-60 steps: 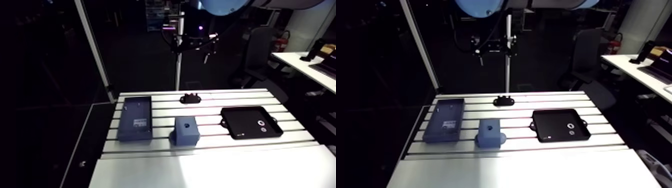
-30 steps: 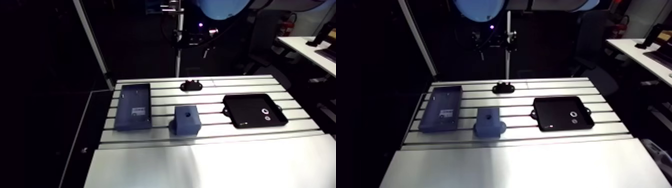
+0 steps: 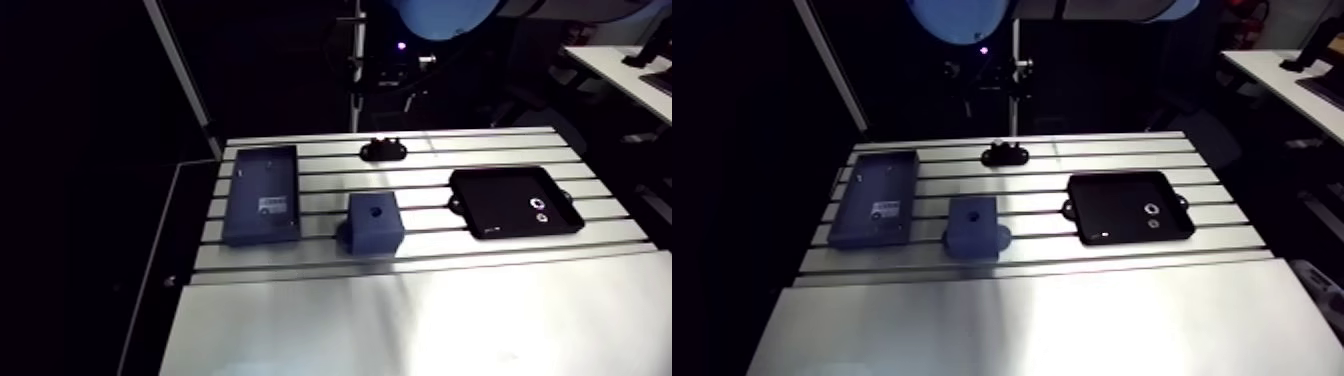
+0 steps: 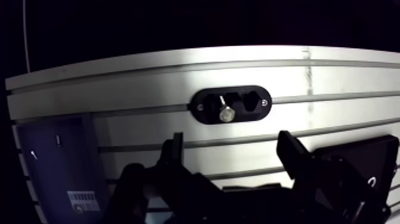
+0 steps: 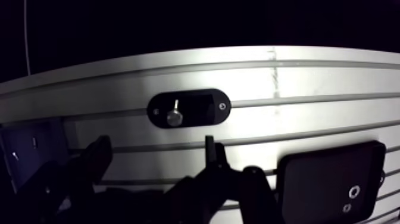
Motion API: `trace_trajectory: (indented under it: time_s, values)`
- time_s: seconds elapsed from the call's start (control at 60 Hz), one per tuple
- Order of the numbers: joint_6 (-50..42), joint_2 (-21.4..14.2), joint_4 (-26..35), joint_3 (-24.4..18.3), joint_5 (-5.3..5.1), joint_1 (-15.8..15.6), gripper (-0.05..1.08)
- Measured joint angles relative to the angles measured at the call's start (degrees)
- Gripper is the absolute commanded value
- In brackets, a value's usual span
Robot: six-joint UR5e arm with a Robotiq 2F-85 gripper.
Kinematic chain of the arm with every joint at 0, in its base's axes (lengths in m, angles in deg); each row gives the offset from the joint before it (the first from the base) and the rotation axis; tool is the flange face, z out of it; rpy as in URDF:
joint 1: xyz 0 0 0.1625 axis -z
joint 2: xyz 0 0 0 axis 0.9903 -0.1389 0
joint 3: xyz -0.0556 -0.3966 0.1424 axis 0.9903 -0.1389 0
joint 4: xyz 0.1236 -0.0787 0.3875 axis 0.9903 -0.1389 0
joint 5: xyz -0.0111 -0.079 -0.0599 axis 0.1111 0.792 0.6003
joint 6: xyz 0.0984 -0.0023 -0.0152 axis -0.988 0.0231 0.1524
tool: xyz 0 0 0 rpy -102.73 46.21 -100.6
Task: Pick up the M10 bolt and insert it into the hex recess until seated.
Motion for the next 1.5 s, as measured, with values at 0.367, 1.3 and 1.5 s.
trace_trajectory:
  time_s: [0.367,1.3,1.5]
  values:
    - [0.0,2.0,-1.3,-0.2,0.06,0.3,0.31]
    - [0.1,5.1,-1.6,-0.3,-0.01,0.5,0.40]
    - [0.1,5.6,-1.6,-0.4,0.00,0.6,0.41]
